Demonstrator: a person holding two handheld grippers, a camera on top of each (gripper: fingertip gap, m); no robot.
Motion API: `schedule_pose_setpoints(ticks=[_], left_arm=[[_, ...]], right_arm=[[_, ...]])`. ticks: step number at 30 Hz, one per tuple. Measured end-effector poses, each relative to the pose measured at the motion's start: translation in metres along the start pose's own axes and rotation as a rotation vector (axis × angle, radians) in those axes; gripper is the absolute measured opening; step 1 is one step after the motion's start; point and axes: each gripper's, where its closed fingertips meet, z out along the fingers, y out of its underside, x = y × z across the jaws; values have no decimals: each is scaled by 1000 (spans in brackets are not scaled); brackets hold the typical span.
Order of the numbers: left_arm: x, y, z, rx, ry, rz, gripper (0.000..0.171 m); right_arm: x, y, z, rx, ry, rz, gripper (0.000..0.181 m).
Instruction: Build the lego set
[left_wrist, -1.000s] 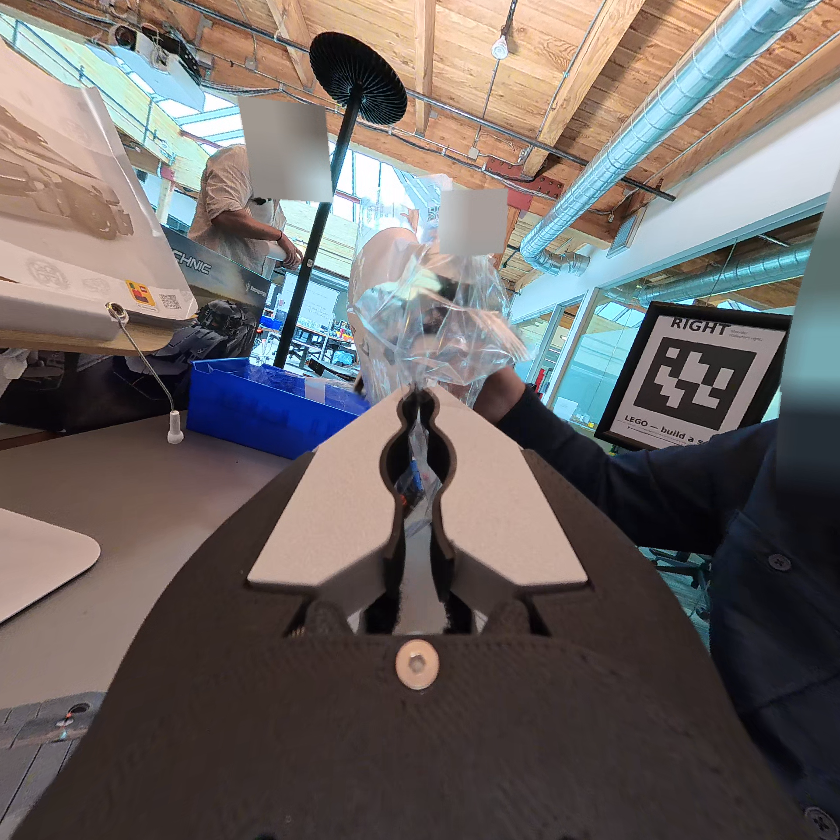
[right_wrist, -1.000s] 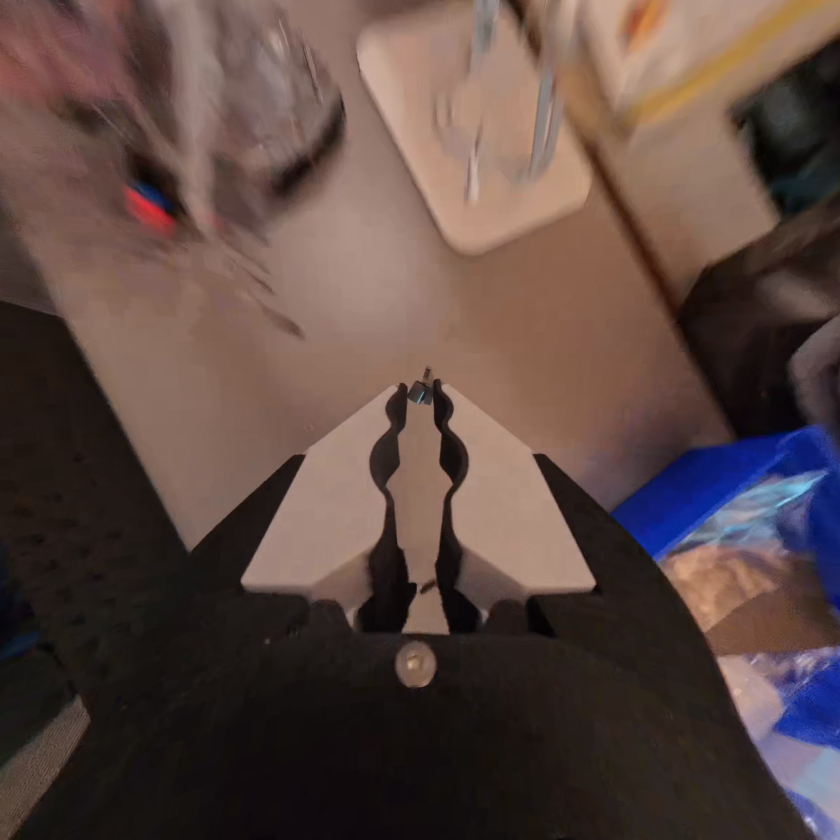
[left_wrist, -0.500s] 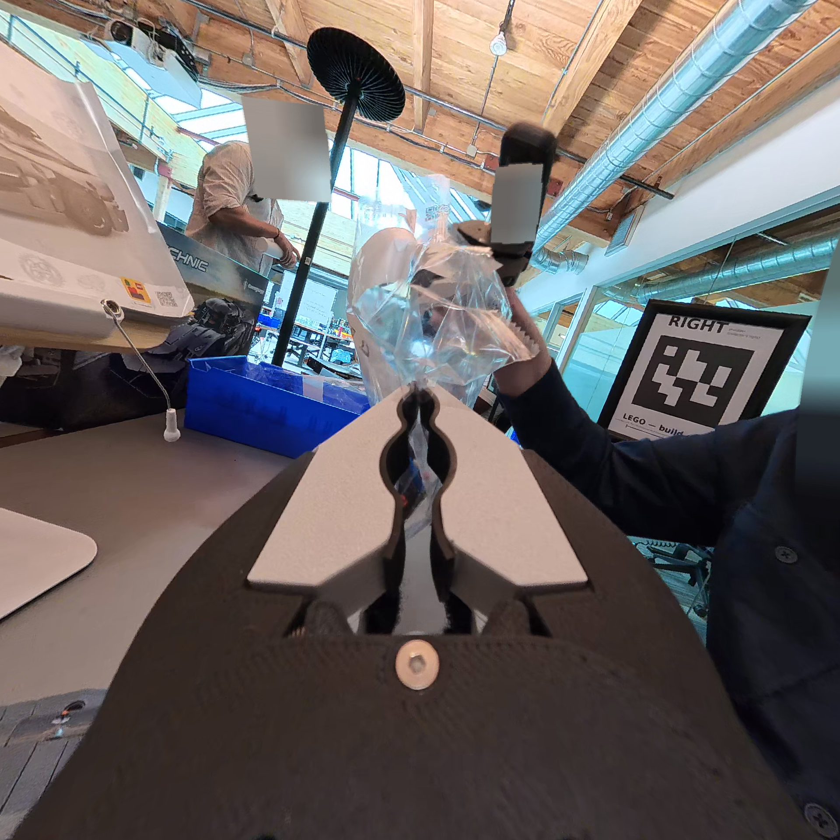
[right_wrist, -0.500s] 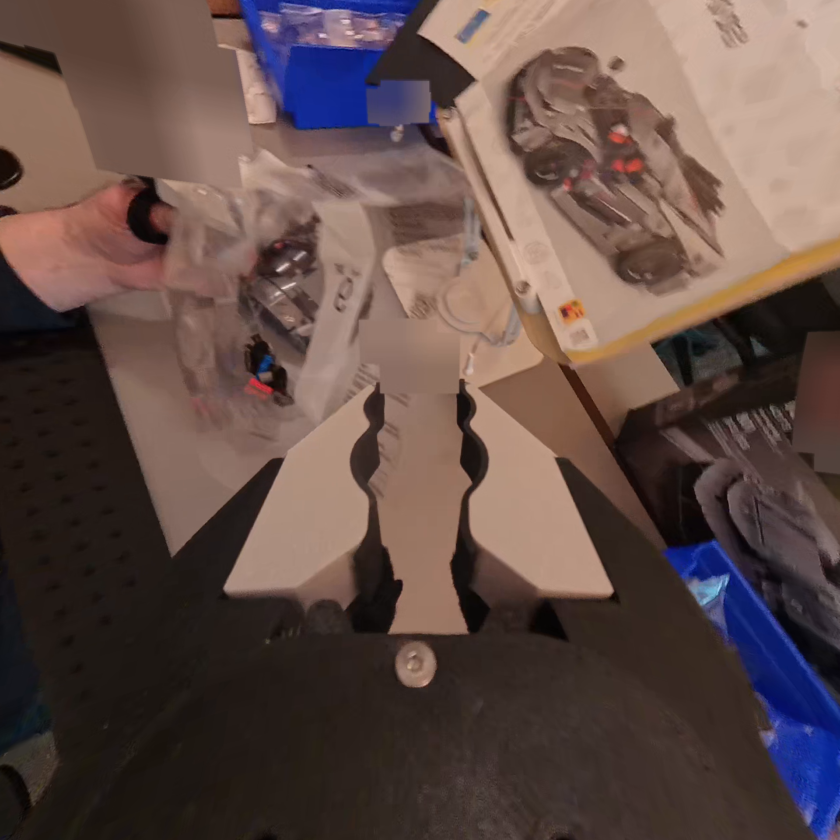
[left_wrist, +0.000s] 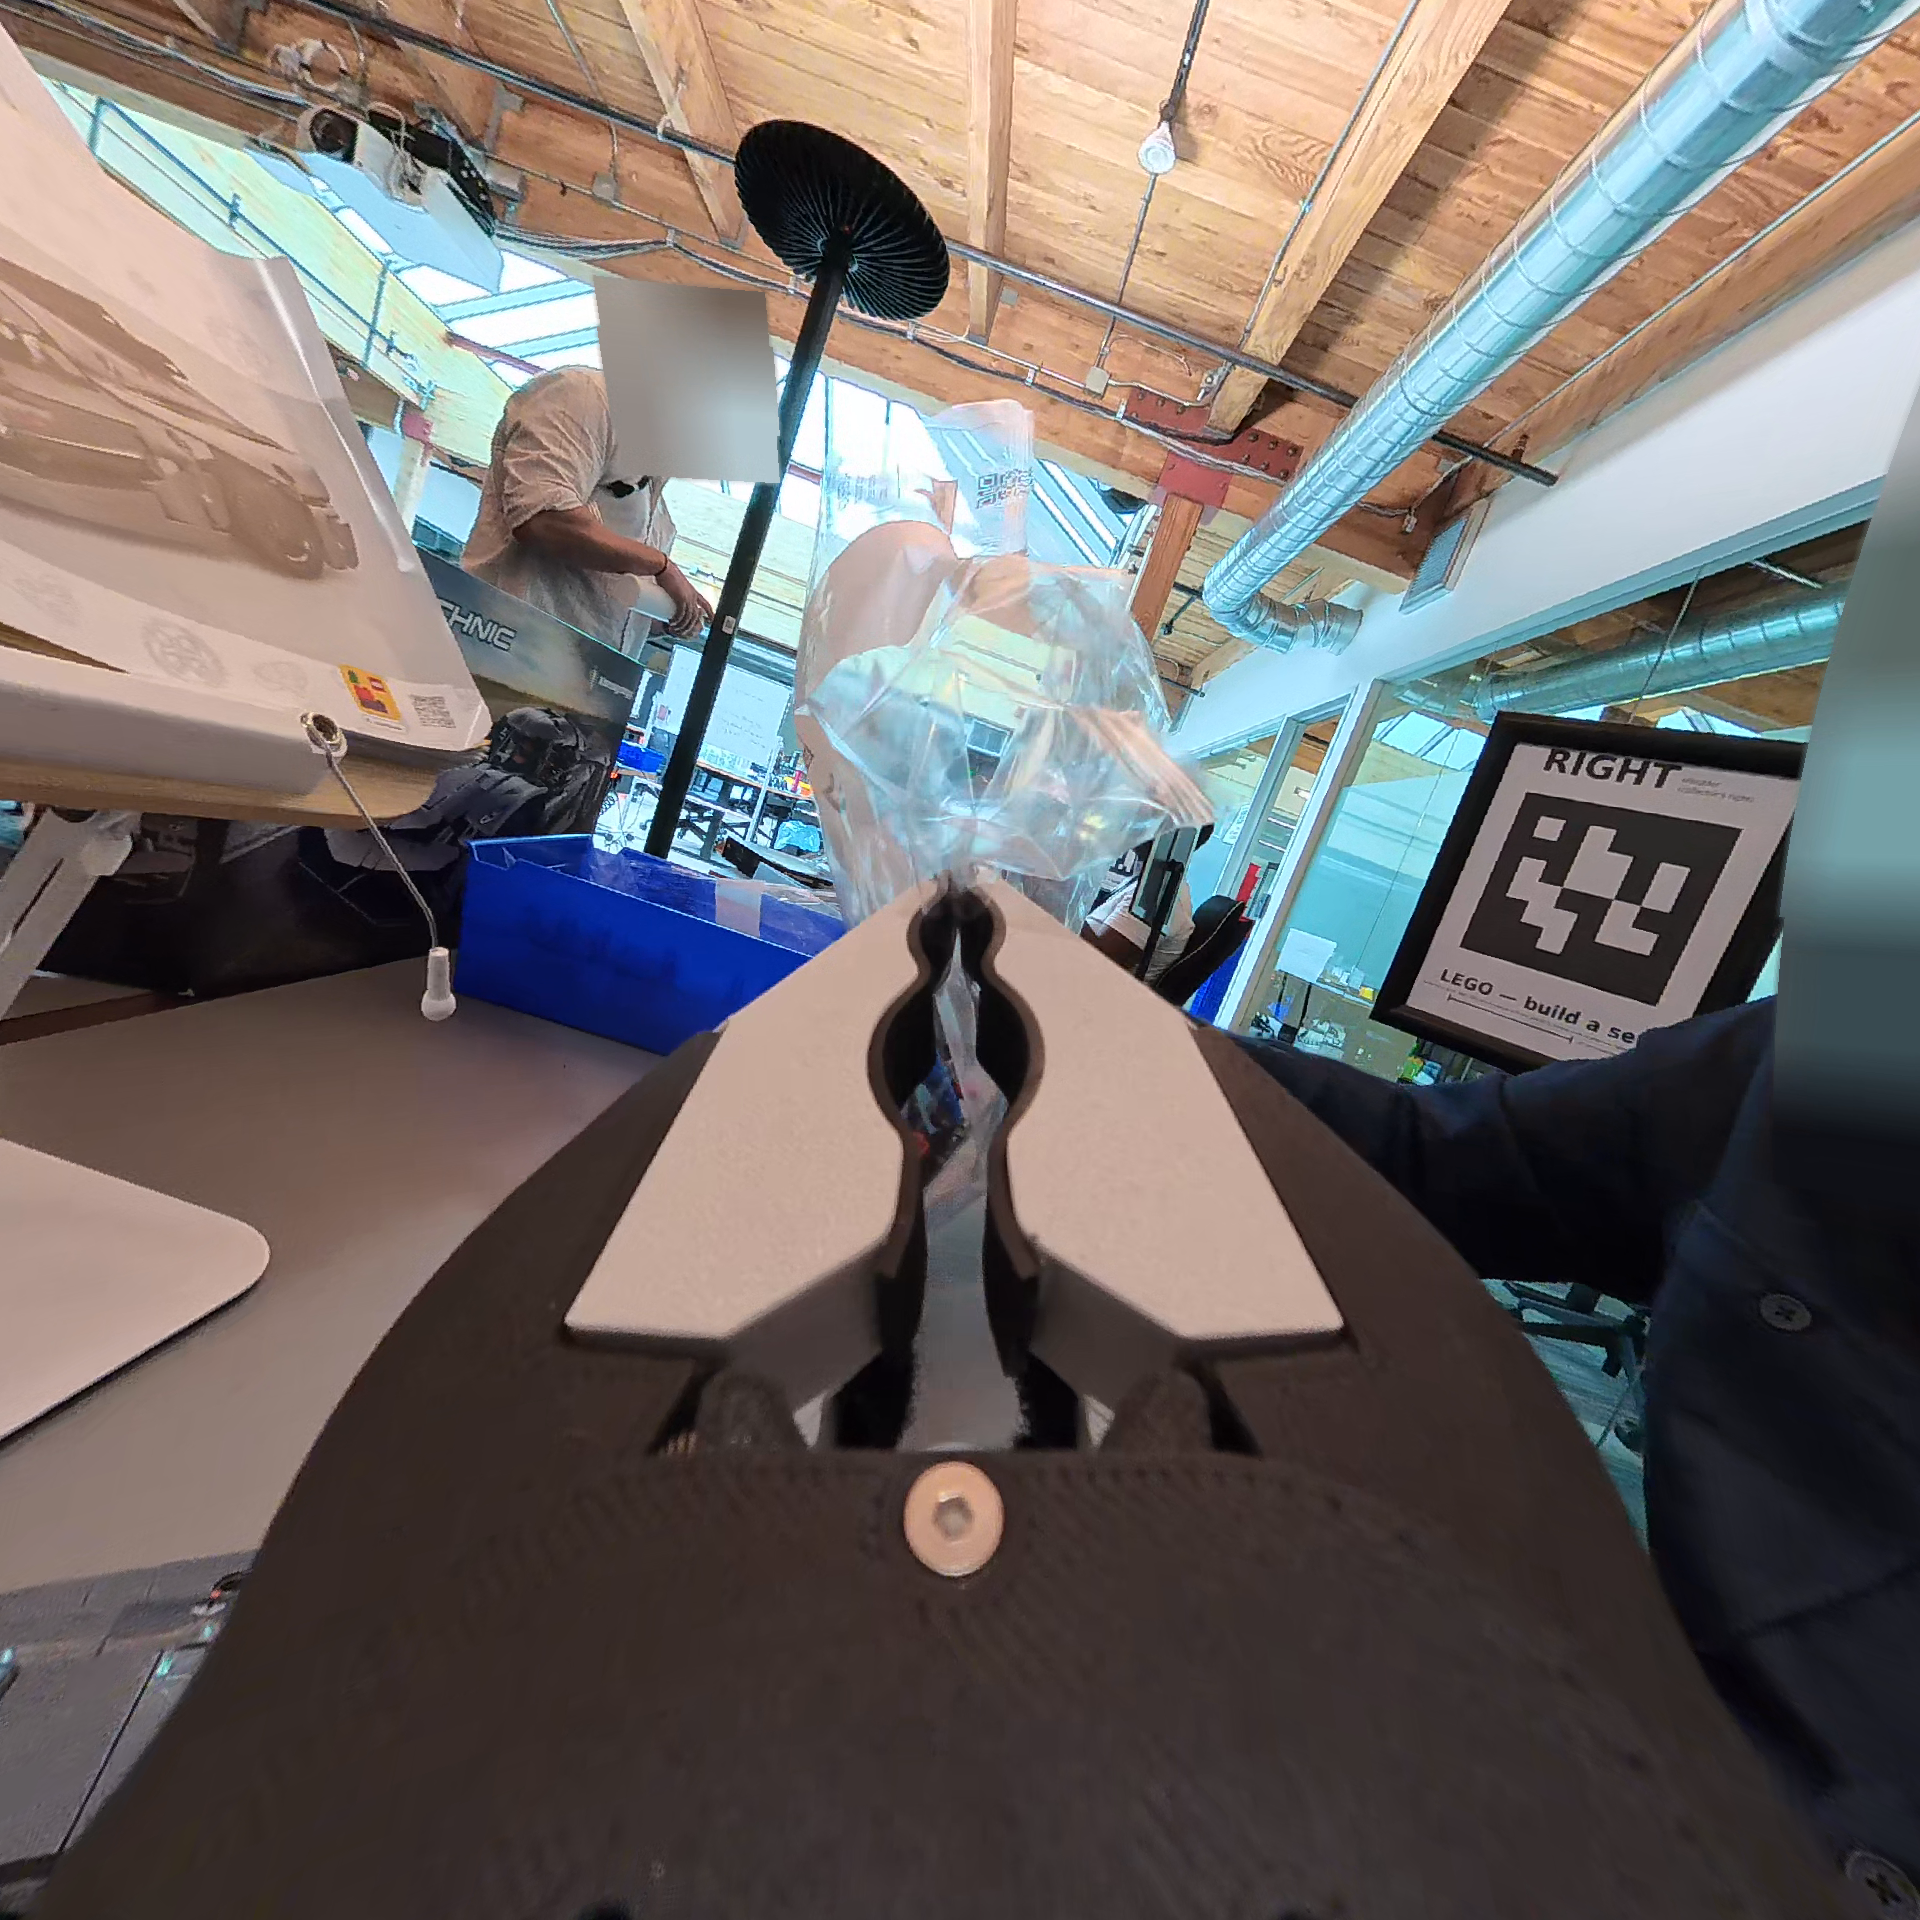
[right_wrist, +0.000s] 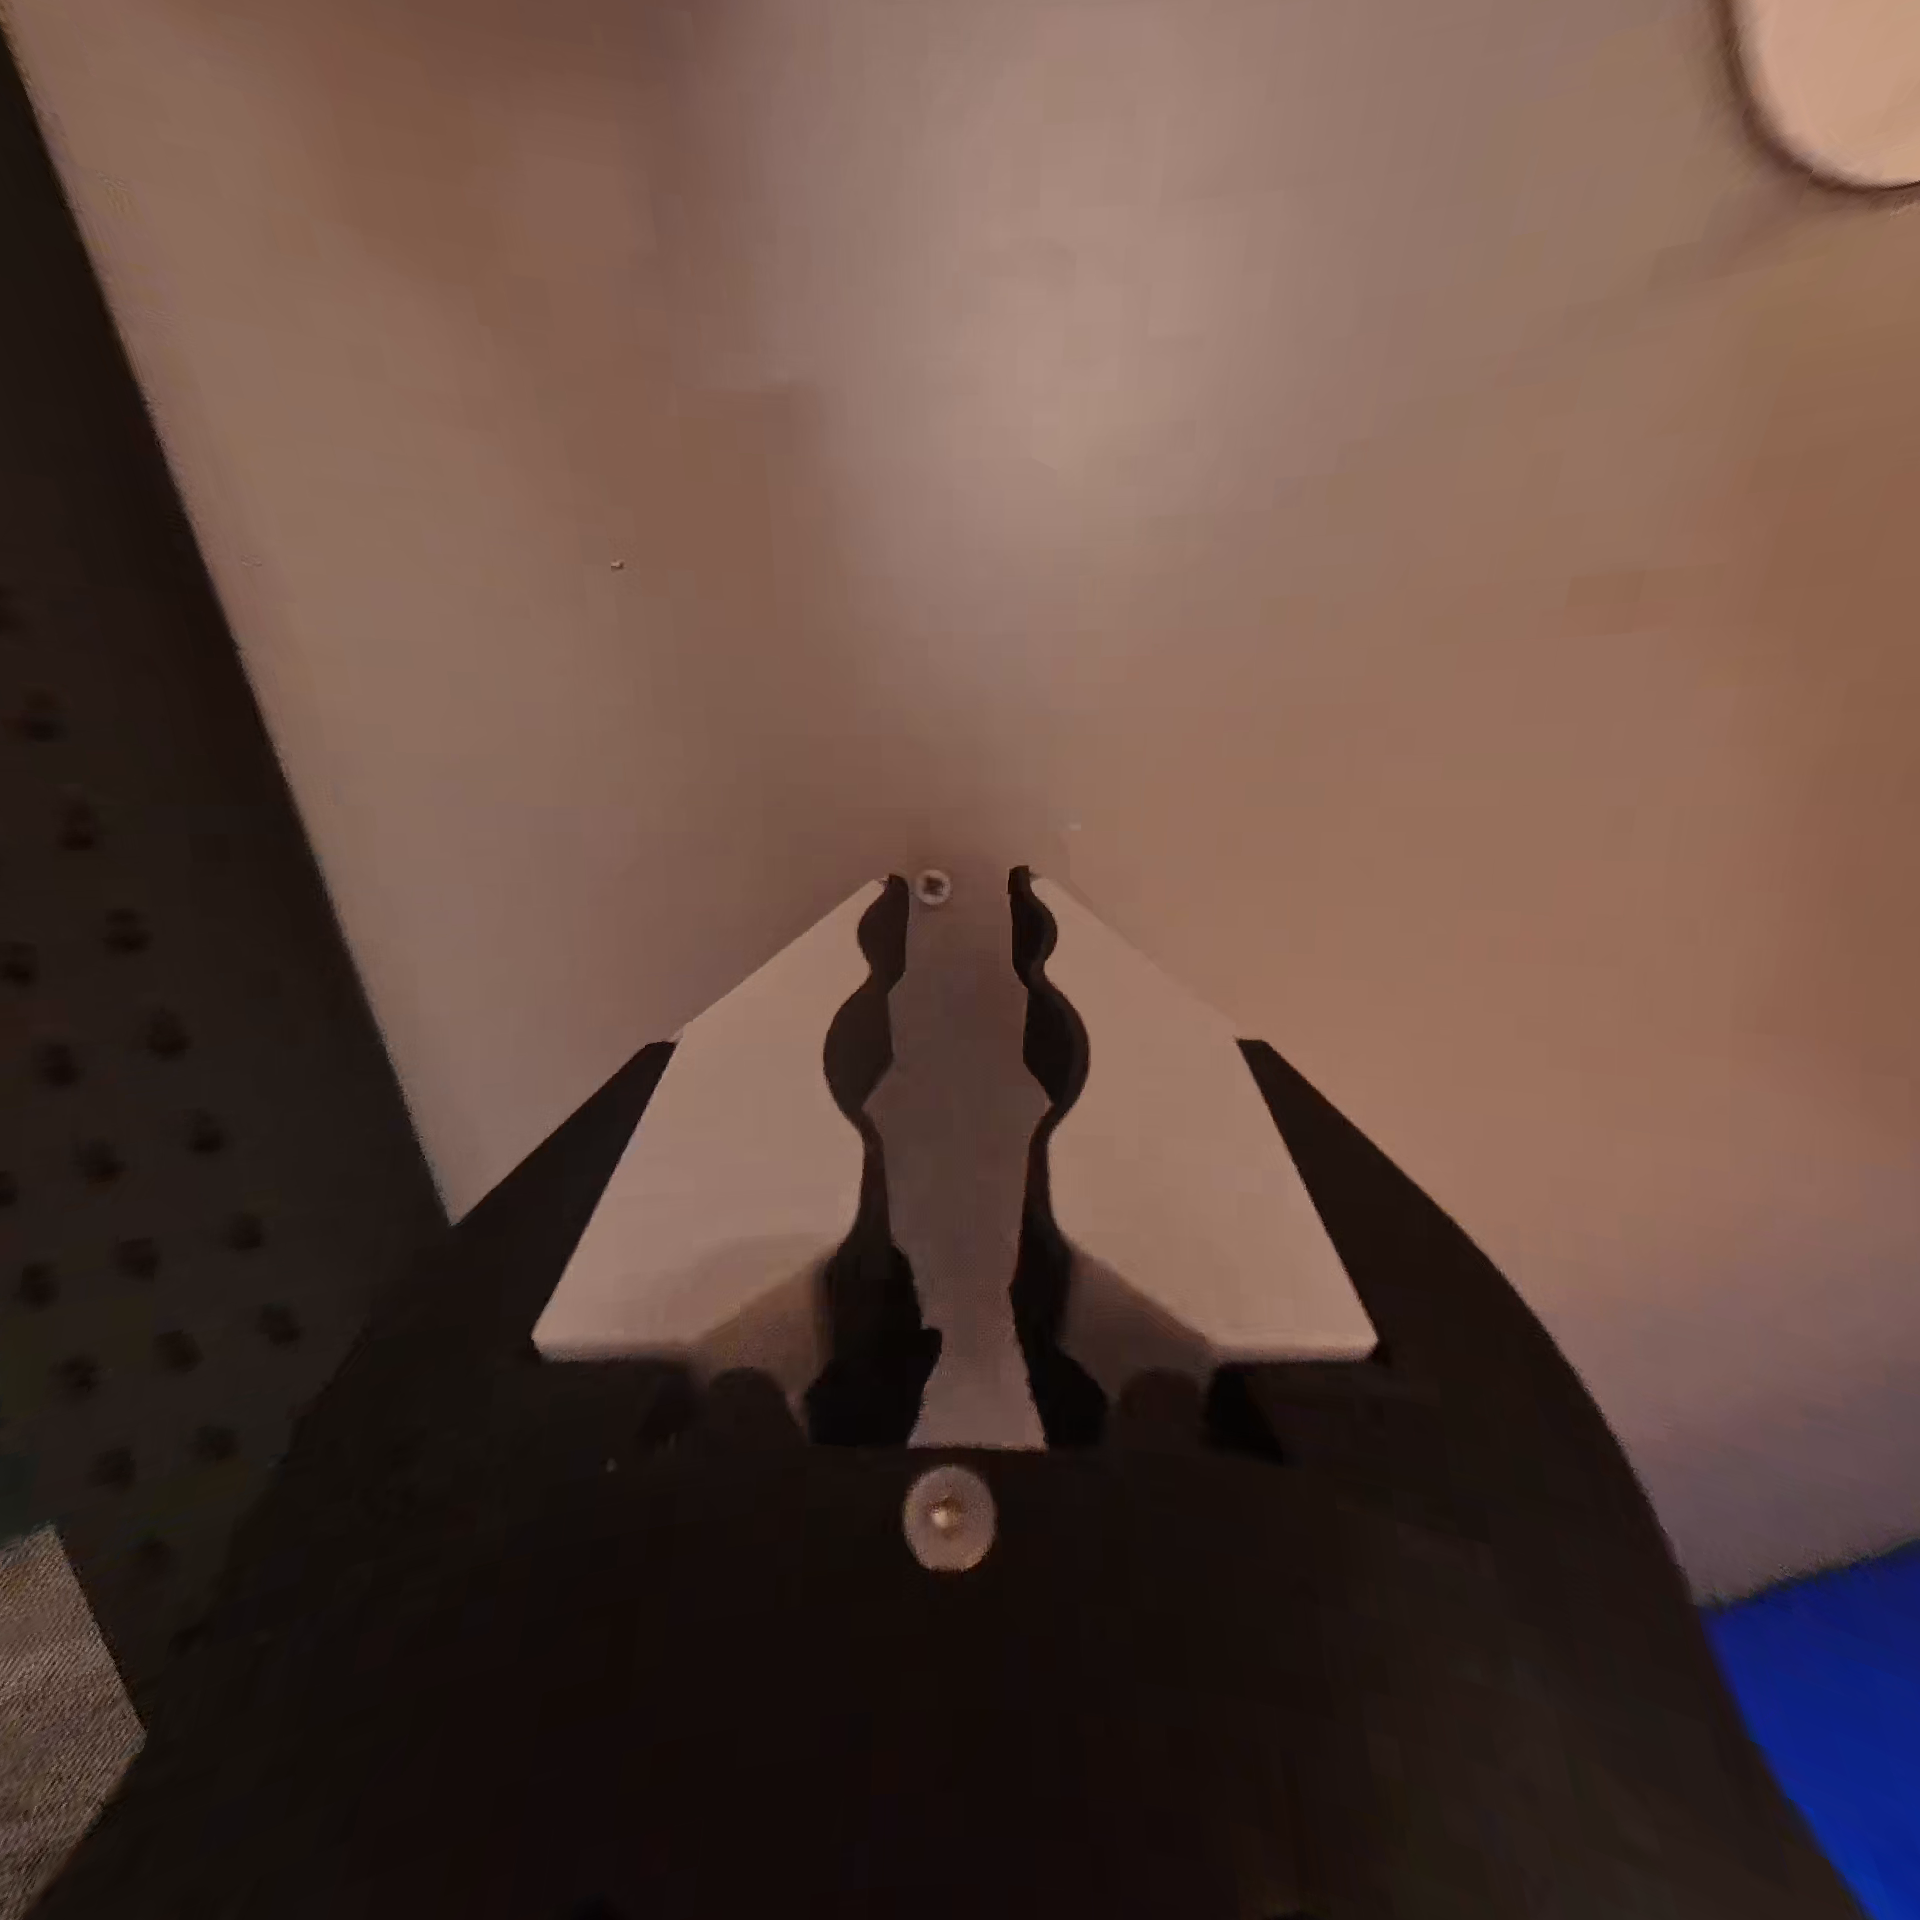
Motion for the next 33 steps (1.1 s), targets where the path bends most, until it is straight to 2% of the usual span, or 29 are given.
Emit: schedule_pose_setpoints(ticks=[4, 6, 7, 12, 14, 16, 21, 24, 26, 28, 30, 33], left_arm=[[0, 2, 1, -7, 1, 0, 0], [0, 2, 1, -7, 2, 0, 0], [0, 2, 1, -6, 3, -2, 0], [1, 3, 3, -11, 9, -3, 0], [1, 3, 3, -10, 10, -2, 0], [1, 2, 2, -7, 10, -4, 0], [2, 4, 5, -13, 17, -6, 0], [4, 3, 6, -13, 21, -3, 0], [5, 3, 6, -12, 23, -2, 0], [6, 4, 6, -13, 26, -3, 0], [6, 4, 6, -13, 28, -5, 0], [8, 4, 6, -12, 35, -3, 0]], right_arm=[[-3, 7, 16, -33, -10, 15, 18], [-4, 7, 15, -36, -7, 21, 14], [-5, 7, 16, -35, -10, 16, 5], [-2, 6, 11, 7, -18, 52, 5], [0, 0, -3, 57, -24, 81, 5], [9, -8, -30, 101, 33, 88, 5], [35, -66, -151, 368, 259, 77, 5], [27, -113, -209, 520, 345, -10, 5], [14, -139, -217, 566, 300, -55, 5], [11, -154, -204, 526, 272, -69, 4], [12, -159, -188, 462, 279, -79, 14], [16, -156, -189, 482, 296, -40, 22]])
